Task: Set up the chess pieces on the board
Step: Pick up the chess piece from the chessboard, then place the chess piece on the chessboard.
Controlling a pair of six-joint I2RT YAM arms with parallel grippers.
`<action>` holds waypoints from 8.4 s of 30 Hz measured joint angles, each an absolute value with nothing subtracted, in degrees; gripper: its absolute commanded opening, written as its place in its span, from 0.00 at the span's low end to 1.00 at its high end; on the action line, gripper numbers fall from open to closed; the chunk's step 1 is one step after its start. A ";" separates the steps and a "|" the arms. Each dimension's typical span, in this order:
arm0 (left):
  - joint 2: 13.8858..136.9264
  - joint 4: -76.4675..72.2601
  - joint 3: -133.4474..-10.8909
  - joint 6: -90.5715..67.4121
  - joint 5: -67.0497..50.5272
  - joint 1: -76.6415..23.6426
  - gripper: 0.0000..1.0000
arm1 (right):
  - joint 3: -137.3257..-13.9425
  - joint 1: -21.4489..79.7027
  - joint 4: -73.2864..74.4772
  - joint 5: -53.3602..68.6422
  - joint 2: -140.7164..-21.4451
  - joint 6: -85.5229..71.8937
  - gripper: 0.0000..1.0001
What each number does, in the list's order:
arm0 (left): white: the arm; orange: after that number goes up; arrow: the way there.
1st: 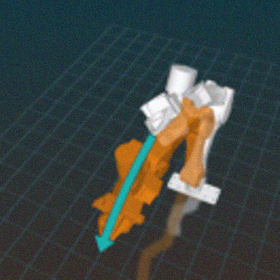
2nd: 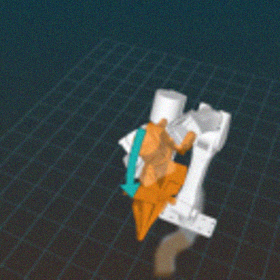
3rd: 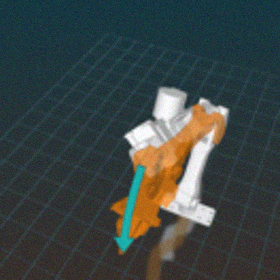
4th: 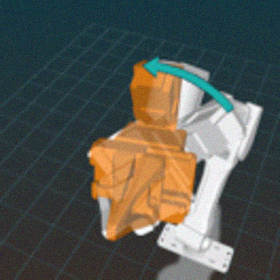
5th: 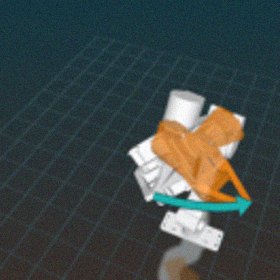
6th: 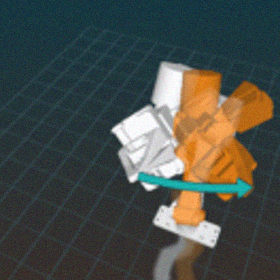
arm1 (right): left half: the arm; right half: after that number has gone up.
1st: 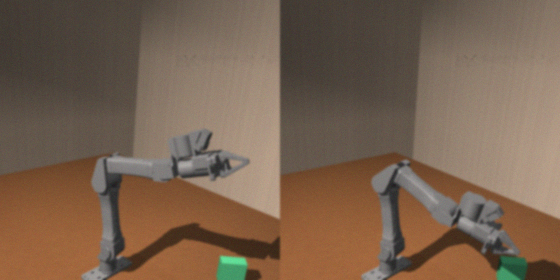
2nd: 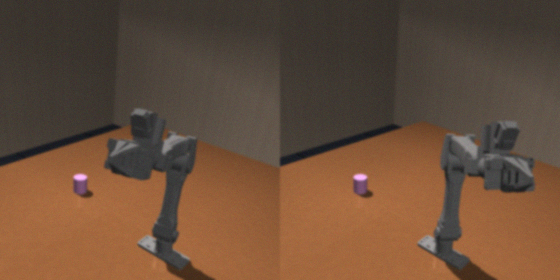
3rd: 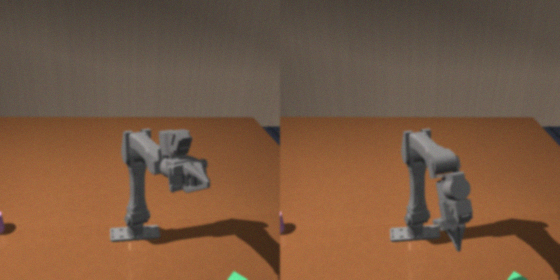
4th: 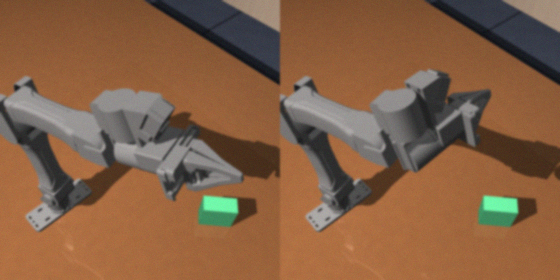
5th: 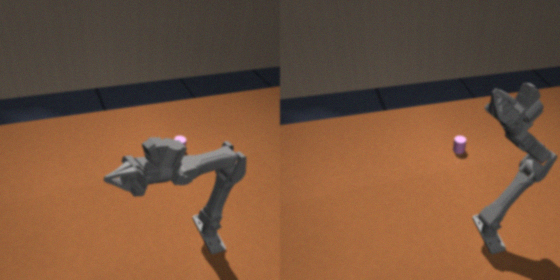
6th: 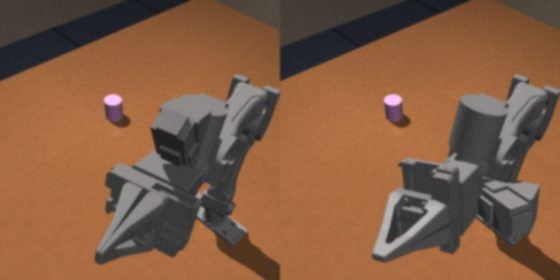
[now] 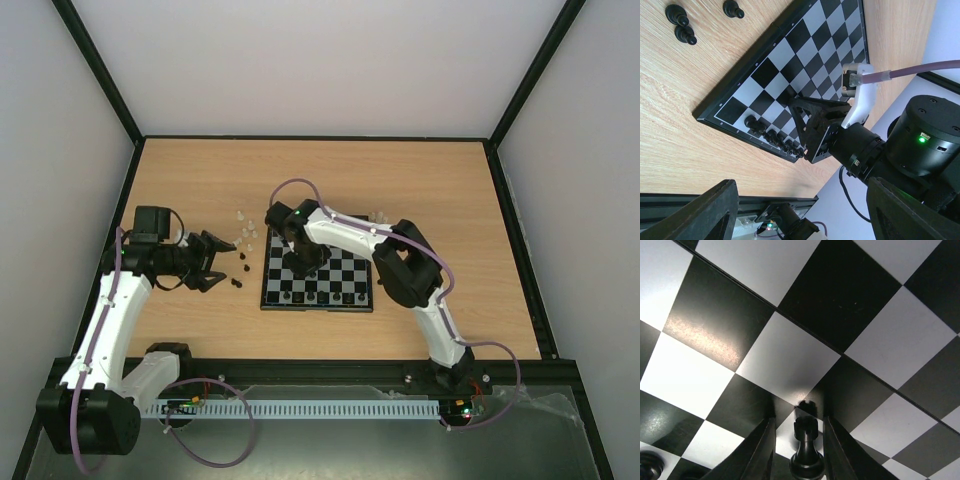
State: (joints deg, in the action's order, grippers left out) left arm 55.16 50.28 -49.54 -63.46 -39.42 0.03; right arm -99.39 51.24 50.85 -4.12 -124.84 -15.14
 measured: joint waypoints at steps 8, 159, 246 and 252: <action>55.02 50.30 -49.54 -63.46 -39.42 0.03 0.72 | -100.38 51.24 51.48 -4.19 -125.47 -15.07 0.15; 16.40 -2.20 -16.32 -68.36 -30.33 -16.12 0.19 | -51.94 59.90 -54.33 10.41 -94.59 -71.66 0.04; 0.67 27.79 -17.30 -53.98 -51.75 -16.23 0.20 | -63.29 54.26 -6.39 54.57 -93.54 -38.59 0.17; 0.67 27.99 -17.23 -53.95 -51.90 -16.23 0.20 | -63.37 54.26 -7.03 55.35 -94.54 -38.89 0.08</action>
